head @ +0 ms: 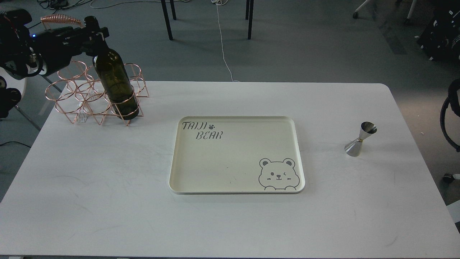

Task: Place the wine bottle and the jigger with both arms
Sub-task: 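Hold the bottle in the rack slot with the left gripper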

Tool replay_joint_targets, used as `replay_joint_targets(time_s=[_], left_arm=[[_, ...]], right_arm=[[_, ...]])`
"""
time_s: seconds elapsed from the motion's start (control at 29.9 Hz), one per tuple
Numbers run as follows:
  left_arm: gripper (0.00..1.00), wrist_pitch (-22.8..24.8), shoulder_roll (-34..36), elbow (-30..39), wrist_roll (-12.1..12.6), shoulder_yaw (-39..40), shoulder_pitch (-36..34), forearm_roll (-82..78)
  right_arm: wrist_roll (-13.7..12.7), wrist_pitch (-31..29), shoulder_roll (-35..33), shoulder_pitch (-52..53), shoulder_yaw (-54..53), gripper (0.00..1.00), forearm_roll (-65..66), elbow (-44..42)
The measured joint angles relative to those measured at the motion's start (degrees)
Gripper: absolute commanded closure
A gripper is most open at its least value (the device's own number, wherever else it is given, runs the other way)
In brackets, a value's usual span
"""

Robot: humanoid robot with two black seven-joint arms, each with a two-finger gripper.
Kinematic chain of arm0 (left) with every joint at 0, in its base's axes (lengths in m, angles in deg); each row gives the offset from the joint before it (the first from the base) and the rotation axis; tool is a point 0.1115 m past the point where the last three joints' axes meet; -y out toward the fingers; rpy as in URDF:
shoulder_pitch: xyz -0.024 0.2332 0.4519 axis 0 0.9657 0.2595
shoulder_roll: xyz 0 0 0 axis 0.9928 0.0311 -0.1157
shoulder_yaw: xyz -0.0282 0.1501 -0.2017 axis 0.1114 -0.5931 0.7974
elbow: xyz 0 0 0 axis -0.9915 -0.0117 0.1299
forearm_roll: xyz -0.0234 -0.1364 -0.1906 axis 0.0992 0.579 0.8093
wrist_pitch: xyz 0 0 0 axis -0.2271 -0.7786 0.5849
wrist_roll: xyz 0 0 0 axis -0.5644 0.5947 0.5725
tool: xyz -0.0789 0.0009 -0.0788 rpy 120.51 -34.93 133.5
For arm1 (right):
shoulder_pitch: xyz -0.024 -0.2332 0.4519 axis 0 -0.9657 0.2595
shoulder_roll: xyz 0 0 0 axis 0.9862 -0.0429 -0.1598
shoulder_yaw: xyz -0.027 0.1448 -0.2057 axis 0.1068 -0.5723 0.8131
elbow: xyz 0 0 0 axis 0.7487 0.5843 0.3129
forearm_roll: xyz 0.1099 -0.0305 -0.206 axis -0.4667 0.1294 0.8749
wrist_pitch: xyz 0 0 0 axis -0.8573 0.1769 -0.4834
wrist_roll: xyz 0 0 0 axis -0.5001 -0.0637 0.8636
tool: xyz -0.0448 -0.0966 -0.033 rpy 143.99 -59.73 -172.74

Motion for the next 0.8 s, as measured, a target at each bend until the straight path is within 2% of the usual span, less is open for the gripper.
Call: replay_joint_targets(time_s=[0.37,0.5,0.63,0.73,0.8], left_arm=[[0.86,-0.31,0.2,0.02,0.0,-0.18,0.15,0.0],[0.87,-0.3,0.23,0.01,0.0,-0.19,0.15,-0.1],[0.78,-0.2,0.23,0.01,0.0,-0.19,0.15,-0.1],[0.58,-0.03,0.23,0.0,0.05,-0.19,0.15,-0.09],[0.52,0.08,0.18,0.0,0.08,-0.14,0.14,0.04]], right_arm=[[0.0,0.0,0.06,0.0,0.08,0.02,0.04,0.03],[0.0,0.0,0.06,0.08,0.09,0.02,0.04,0.06],[0.0,0.0,0.05,0.08,0.09,0.02,0.04,0.16],[0.0,0.0,-0.08,0.09,0.09,0.02,0.04,0.17],[0.0,0.0,-0.12,0.09,0.1,0.02,0.04,0.17]])
